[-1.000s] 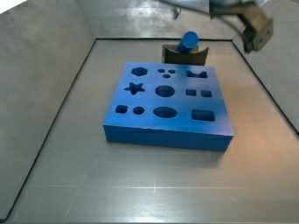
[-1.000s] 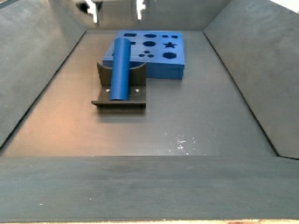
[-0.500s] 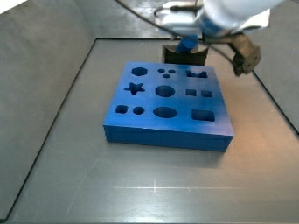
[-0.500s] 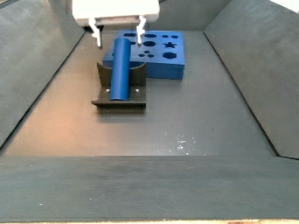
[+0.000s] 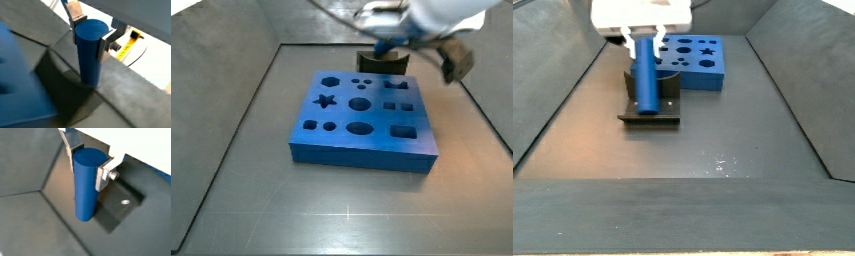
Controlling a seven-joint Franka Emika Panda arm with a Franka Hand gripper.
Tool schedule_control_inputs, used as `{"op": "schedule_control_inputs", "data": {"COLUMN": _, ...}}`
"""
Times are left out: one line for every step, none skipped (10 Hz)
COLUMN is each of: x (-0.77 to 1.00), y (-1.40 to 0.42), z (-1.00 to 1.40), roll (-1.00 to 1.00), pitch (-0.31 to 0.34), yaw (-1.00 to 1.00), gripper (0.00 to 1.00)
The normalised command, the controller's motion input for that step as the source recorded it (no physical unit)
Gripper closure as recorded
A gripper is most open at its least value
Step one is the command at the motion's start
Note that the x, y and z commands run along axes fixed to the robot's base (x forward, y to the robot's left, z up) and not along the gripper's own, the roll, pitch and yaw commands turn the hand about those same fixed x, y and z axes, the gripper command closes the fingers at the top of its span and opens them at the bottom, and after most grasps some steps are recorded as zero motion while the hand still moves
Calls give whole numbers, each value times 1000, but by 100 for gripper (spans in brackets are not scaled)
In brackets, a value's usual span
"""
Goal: Pick up the round object. Move up. Place the round object on the fixture. Regrasp the round object. Move to above the board. Insert the round object.
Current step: Move to above the board.
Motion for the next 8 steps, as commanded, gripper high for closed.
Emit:
{"op": "schedule_control_inputs", "data": {"x": 416, "y": 262, "z": 1000, "roll": 213, "pitch": -8, "yaw": -106, "gripper": 100}}
{"op": "schedule_control_inputs", "data": {"x": 405, "y": 255, "z": 1000, "roll": 149, "pitch": 20, "yaw": -105, "gripper": 100}}
{"op": "schedule_control_inputs", "data": {"x": 390, "y": 242, "z": 1000, "roll": 92, "pitch": 72, "yaw": -90, "gripper": 100}}
{"op": "schedule_control_inputs", "data": {"x": 374, "y": 227, "z": 1000, "roll": 71, "pitch": 103, "yaw": -71, "gripper": 100}}
{"op": "schedule_control_inputs", "data": {"x": 358, "y": 209, "z": 1000, "roll": 61, "pitch": 128, "yaw": -40, "gripper": 100}}
{"op": "schedule_control_inputs", "data": {"x": 344, "y": 194, "z": 1000, "roll": 58, "pitch": 147, "yaw": -12, "gripper": 100}}
{"op": "schedule_control_inputs", "data": {"x": 332, "y": 179, "z": 1000, "roll": 57, "pitch": 158, "yaw": 7, "gripper": 100}}
{"op": "schedule_control_inputs", "data": {"x": 258, "y": 110, "z": 833, "roll": 49, "pitch": 174, "yaw": 53, "gripper": 100}}
